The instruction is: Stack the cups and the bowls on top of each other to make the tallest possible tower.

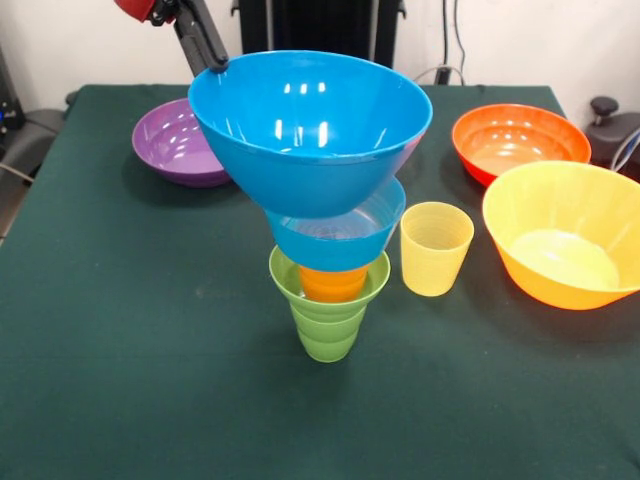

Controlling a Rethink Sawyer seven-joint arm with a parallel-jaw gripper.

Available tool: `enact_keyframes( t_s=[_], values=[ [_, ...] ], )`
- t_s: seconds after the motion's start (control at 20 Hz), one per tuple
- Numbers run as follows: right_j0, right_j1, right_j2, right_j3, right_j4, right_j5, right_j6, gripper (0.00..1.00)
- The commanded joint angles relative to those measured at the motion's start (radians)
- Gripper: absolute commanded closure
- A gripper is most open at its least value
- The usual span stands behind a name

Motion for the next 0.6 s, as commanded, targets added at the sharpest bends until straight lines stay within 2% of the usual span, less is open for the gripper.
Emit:
enact_keyframes(
  t_s=[0.05,0.6],
  values=[
    [0.058,0.048,-0.073,-0.033,-0.051,0.034,0.037,1.00],
    [0.062,0.039,-0.093,-0.006,-0.056,0.003,0.057,1.00]
  ],
)
